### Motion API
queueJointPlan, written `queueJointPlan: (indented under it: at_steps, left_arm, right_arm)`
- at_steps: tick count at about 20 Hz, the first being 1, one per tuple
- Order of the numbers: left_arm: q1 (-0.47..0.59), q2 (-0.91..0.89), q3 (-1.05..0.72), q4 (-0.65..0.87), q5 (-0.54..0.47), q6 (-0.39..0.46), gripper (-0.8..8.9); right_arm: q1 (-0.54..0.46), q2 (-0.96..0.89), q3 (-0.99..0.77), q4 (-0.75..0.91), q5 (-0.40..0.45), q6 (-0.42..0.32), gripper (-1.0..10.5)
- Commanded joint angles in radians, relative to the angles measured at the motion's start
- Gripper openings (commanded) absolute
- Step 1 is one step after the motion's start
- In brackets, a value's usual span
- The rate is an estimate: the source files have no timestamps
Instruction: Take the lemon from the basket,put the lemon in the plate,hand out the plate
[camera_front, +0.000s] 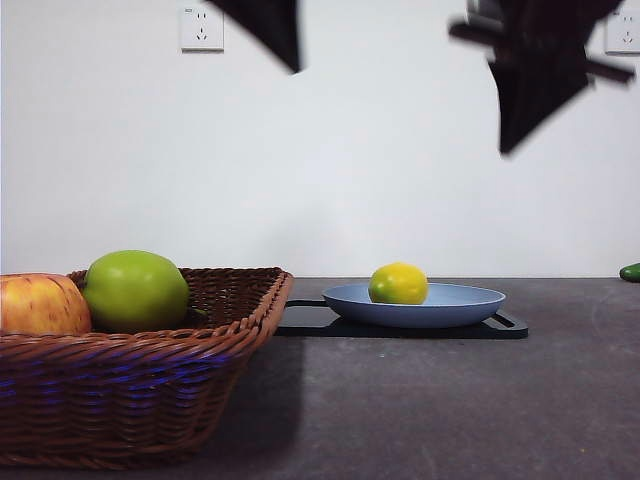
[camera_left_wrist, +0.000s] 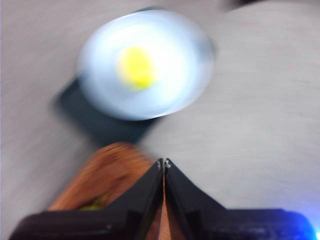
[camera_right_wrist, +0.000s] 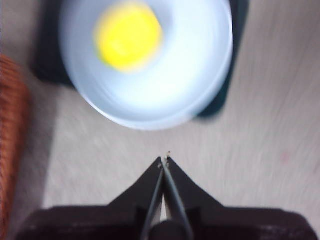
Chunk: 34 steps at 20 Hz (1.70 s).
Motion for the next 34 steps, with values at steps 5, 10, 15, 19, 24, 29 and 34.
queueJointPlan:
  at_steps: [5, 10, 15, 19, 24, 29, 34]
  left_arm:
    - [0.177, -0.04, -0.04, 0.1, 0.15, -0.002, 0.06]
    - [0.205, -0.307, -0.439, 0.427, 0.149, -0.017, 0.06]
    - [0.206, -0.693, -0.928, 0.671, 0.145, -0.081, 0.06]
    - [0.206, -0.997, -1.12, 0.733, 0.141, -0.143, 0.06]
    - [0.206, -1.065, -1.119, 0.756, 0.142, -0.143, 0.08]
    - [0.206, -1.064, -1.119, 0.758, 0.142, -0.143, 0.08]
    - [0.295, -1.292, -1.13, 0.601, 0.103, -0.004, 0.08]
  right_arm:
    - [0.22, -0.393, -0.378, 0.417, 0.188, 0.028, 0.0]
    - [0.291, -0.631, -0.727, 0.645, 0.265, 0.029, 0.0]
    - [0.307, -0.801, -1.054, 0.888, 0.28, 0.071, 0.0]
    - [0.304, -0.824, -1.124, 0.94, 0.28, 0.104, 0.0]
    - [0.304, -0.825, -1.124, 0.945, 0.278, 0.104, 0.0]
    - [0.304, -0.827, -1.124, 0.945, 0.278, 0.104, 0.0]
    - [0.304, -0.827, -1.124, 0.945, 0.278, 0.104, 0.0]
